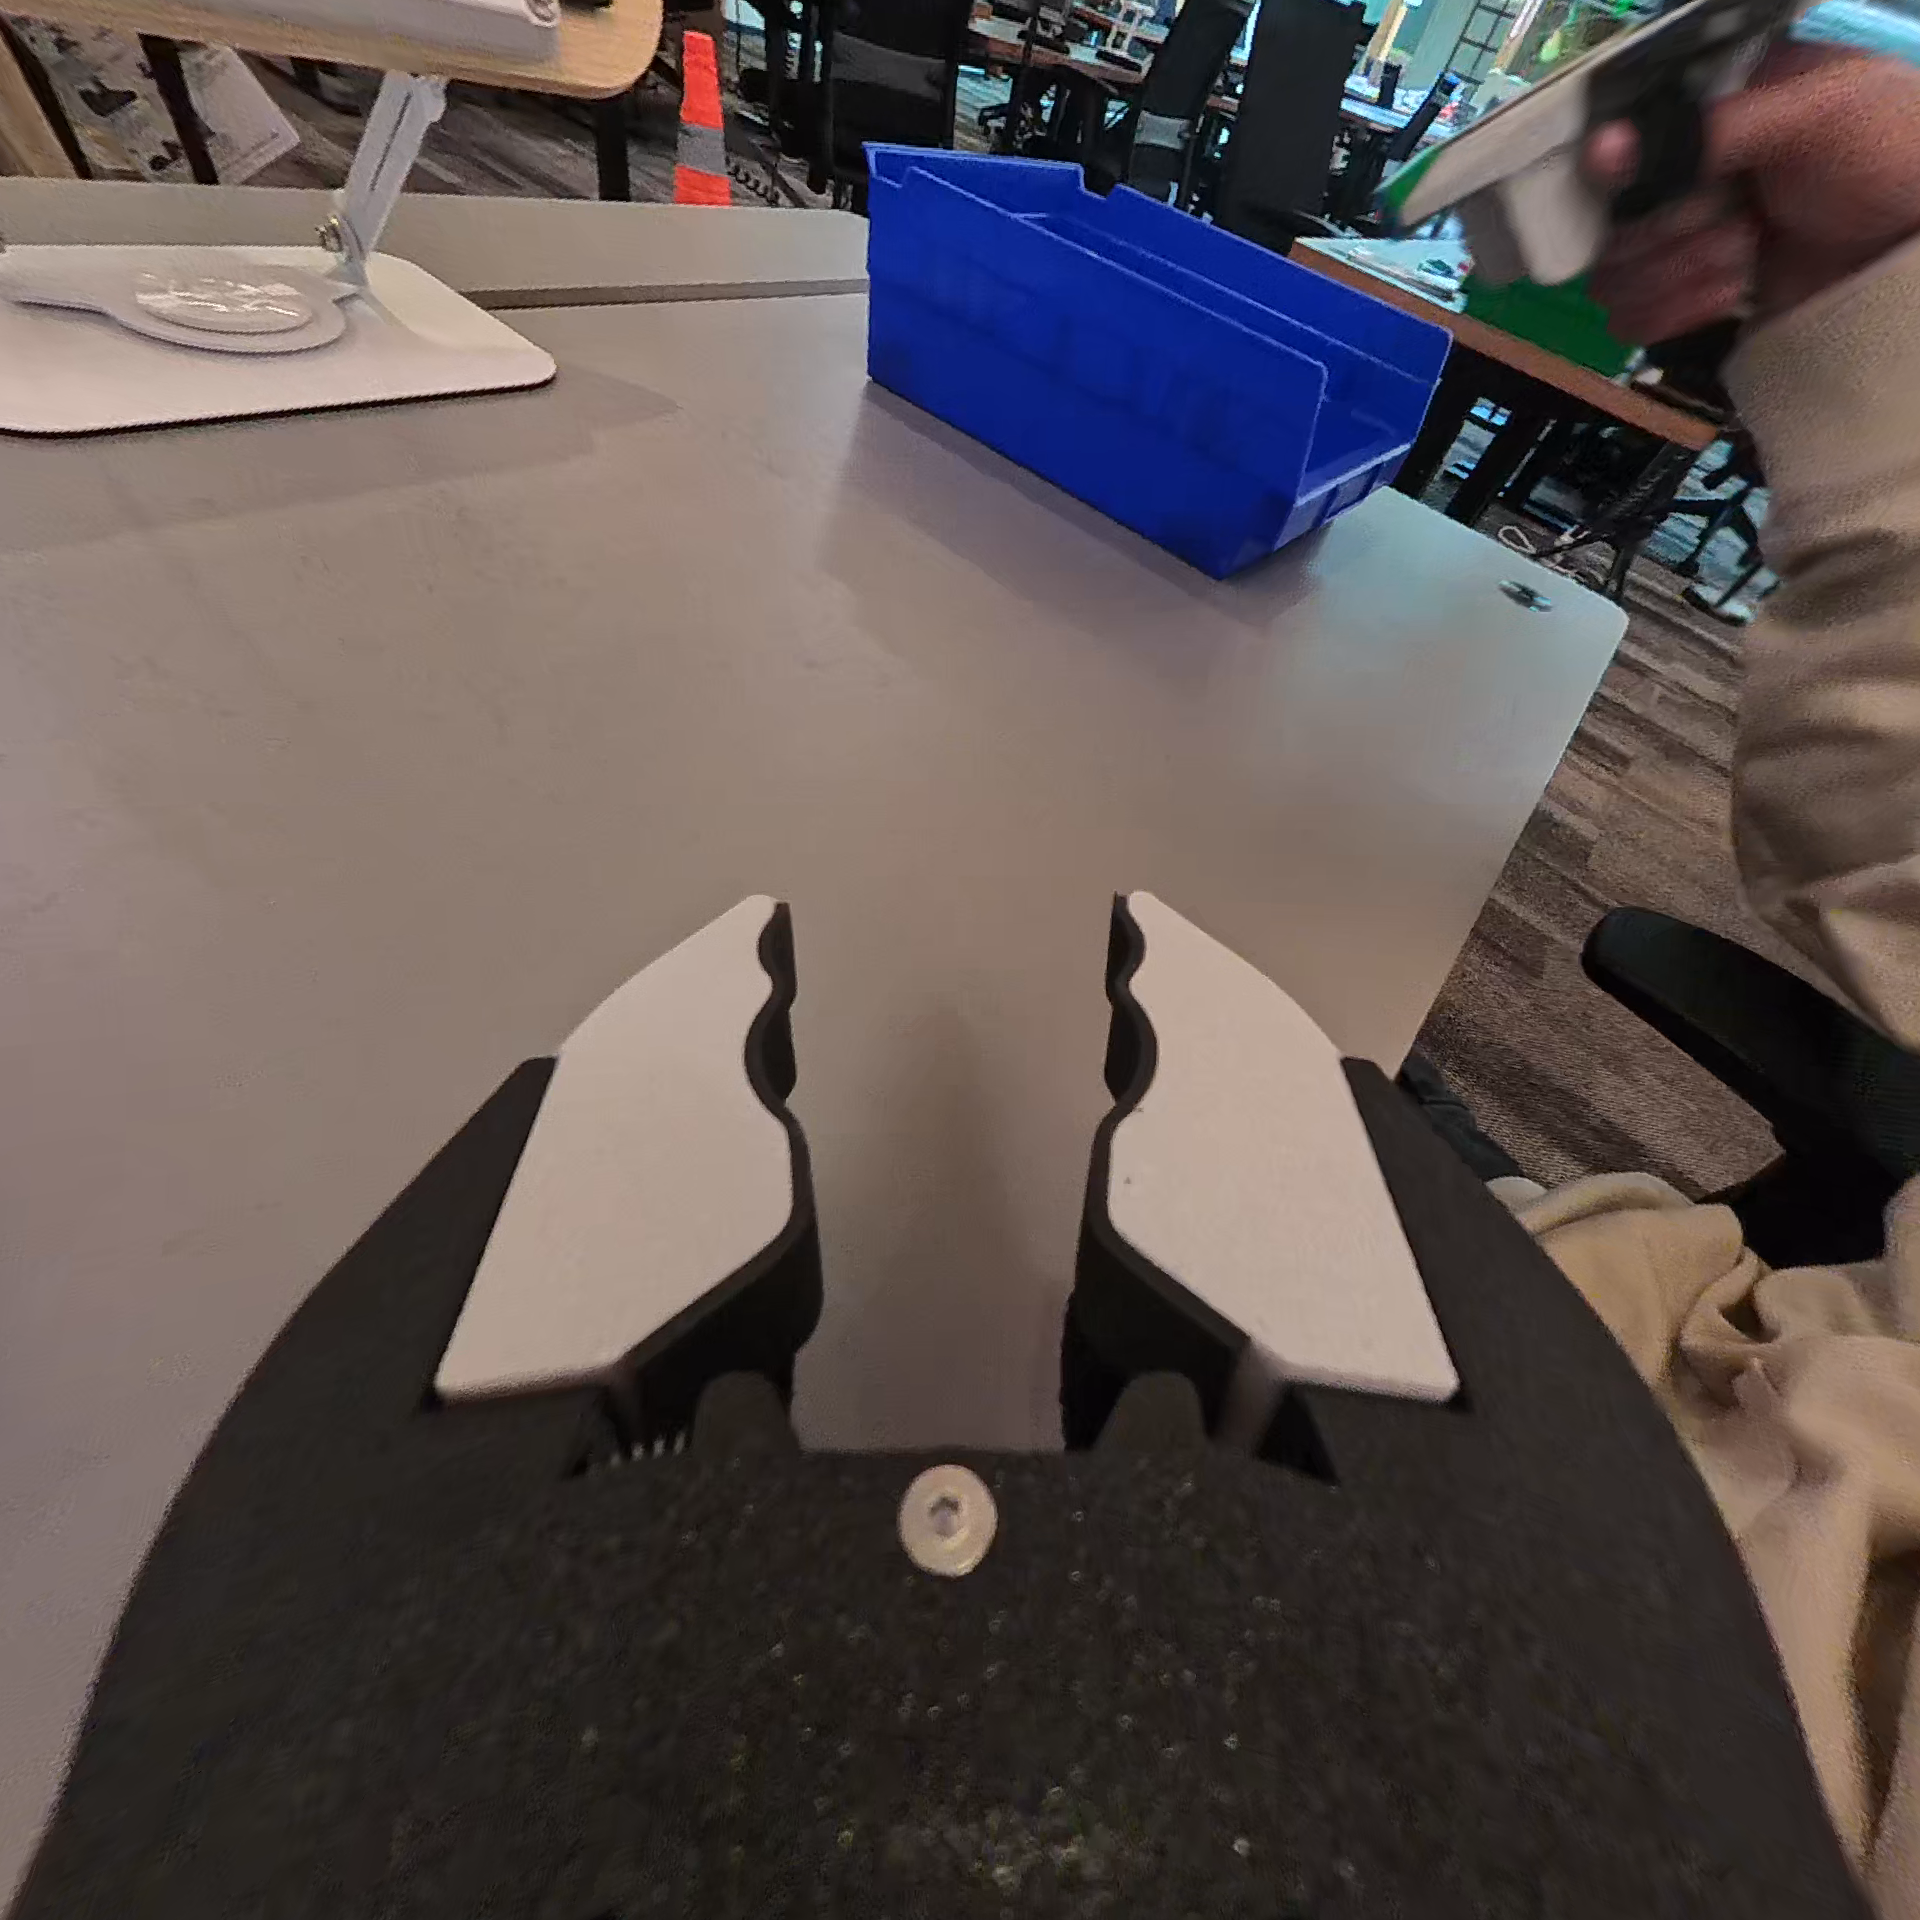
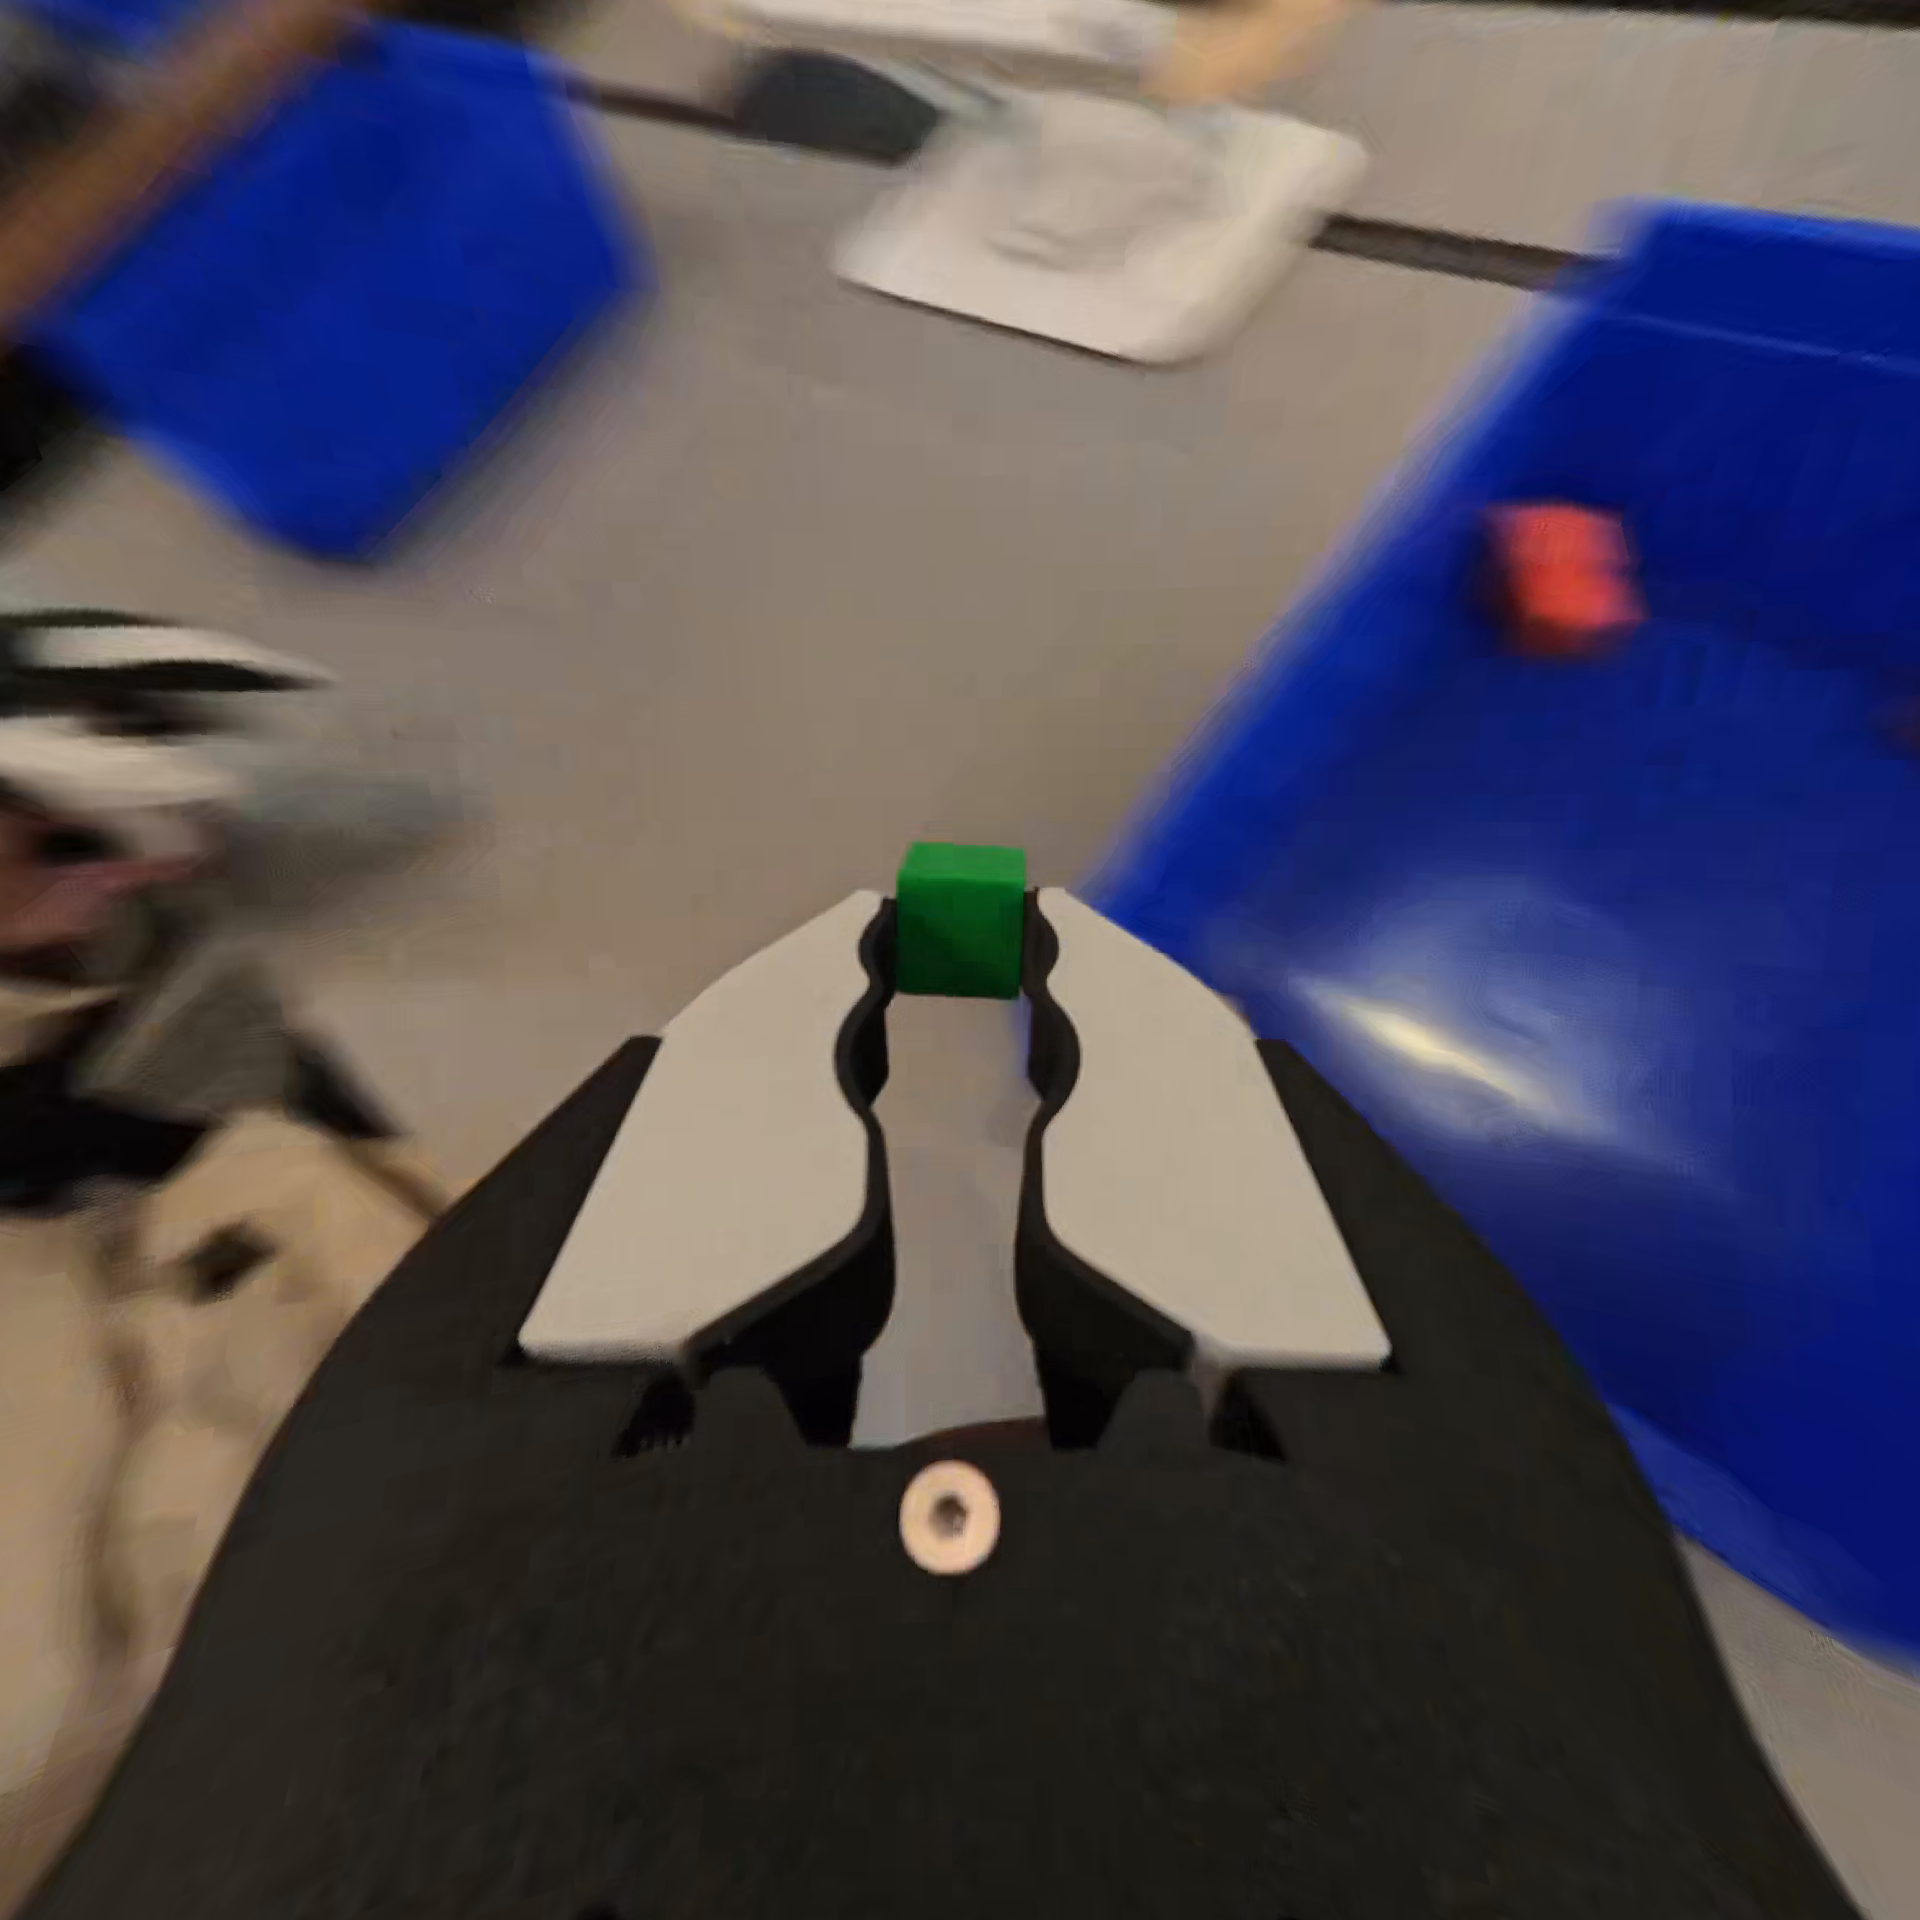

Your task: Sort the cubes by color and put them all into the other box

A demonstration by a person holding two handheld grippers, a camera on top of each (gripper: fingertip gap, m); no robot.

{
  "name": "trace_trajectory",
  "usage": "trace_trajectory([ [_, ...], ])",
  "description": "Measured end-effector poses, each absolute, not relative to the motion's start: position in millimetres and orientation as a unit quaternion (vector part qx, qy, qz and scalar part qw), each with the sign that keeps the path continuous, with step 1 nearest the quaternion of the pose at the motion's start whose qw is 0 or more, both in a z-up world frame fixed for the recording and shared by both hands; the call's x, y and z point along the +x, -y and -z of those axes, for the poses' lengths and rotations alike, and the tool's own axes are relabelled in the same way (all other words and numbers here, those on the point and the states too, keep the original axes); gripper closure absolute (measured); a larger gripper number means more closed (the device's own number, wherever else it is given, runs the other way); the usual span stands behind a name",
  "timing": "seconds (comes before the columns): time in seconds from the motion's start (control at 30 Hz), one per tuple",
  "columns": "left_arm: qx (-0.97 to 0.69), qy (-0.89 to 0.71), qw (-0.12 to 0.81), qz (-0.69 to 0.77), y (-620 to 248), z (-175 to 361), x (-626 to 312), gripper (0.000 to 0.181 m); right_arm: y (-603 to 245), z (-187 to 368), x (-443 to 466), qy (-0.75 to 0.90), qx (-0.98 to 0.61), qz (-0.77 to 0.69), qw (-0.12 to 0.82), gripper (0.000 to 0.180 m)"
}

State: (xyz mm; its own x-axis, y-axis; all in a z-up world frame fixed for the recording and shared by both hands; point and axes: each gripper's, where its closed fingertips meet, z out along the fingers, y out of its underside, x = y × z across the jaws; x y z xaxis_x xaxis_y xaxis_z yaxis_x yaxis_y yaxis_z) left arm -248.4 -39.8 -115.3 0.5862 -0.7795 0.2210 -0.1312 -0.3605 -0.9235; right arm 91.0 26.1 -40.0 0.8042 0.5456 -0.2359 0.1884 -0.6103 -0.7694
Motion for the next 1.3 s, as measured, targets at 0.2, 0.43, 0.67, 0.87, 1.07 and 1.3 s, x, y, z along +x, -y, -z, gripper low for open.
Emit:
trace_trajectory([
  [0.2,-0.745,-0.323,0.474,0.340,45.5,113.7,-241.8,0.123,-59.2,136.0,231.8,0.161,-0.983,-0.005,0.086,0.157],
  [0.43,-0.749,-0.328,0.474,0.327,46.3,117.0,-244.6,0.120,-57.1,176.5,260.4,0.182,-0.976,0.096,-0.072,0.157],
  [0.67,-0.753,-0.322,0.468,0.332,47.7,118.1,-249.3,0.119,-51.1,179.8,263.9,0.192,-0.972,0.099,-0.093,0.148],
  [0.87,-0.748,-0.312,0.486,0.327,45.9,110.4,-254.9,0.120,-78.1,92.8,211.1,0.209,-0.954,0.102,0.188,0.143],
  [1.07,-0.756,-0.286,0.510,0.295,31.6,108.5,-268.5,0.121,-8.1,29.7,-15.6,0.232,-0.741,-0.272,0.568,0.148],
  [1.3,-0.750,-0.308,0.500,0.304,37.1,110.1,-258.5,0.120,51.7,97.0,-120.2,0.268,-0.717,-0.368,0.528,0.138],
])
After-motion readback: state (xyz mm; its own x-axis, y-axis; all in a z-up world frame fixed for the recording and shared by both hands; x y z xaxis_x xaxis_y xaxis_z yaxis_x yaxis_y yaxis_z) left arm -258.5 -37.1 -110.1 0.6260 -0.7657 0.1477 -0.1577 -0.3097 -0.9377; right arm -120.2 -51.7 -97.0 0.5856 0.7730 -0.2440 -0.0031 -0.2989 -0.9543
